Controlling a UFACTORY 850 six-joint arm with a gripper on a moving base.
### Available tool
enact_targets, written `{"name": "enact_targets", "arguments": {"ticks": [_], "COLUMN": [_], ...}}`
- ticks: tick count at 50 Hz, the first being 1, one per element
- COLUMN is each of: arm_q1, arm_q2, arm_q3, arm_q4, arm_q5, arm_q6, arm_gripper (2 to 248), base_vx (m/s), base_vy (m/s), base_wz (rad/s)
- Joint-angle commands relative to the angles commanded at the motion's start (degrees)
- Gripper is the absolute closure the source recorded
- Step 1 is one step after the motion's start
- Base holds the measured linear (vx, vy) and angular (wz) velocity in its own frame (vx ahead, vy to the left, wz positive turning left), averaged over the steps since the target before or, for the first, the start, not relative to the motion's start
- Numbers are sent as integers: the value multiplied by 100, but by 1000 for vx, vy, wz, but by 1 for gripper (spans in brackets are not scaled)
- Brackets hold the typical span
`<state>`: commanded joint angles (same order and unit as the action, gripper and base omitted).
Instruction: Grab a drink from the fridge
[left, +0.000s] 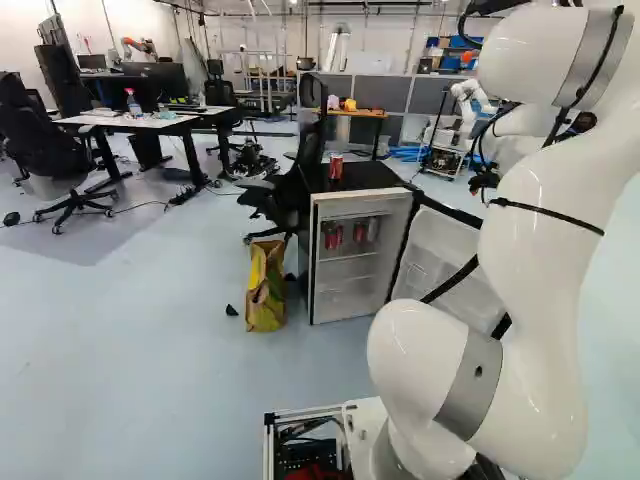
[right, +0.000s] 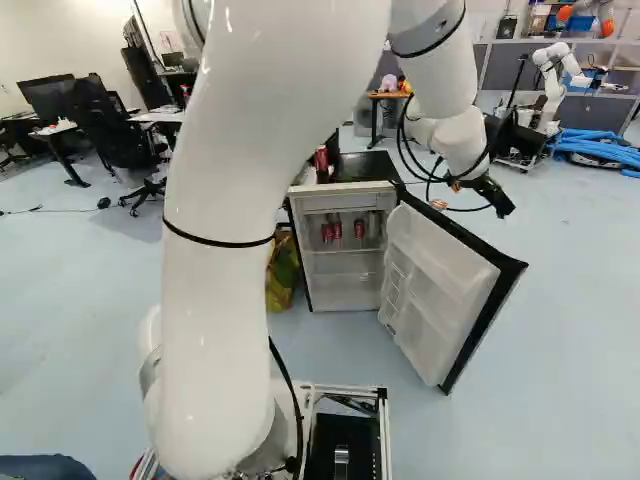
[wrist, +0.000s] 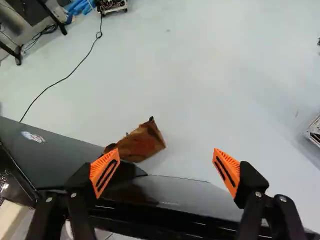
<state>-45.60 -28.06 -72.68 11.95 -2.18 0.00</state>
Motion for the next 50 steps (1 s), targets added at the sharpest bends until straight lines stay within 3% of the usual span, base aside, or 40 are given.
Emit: {"name": "enact_targets", "arguments": {"ticks": [29, 50], "arm_q1": [-76, -105], "arm_q2": [-738, -943], "arm_q3": [-992, -1280], "arm_q4": [0, 0], "arm_q5": [-923, -1698], "arm_q6": [0, 0], "arm_gripper": [3, 3], "base_vx": [0, 0], "base_vy": [0, 0], "base_wz": [0, 0]}}
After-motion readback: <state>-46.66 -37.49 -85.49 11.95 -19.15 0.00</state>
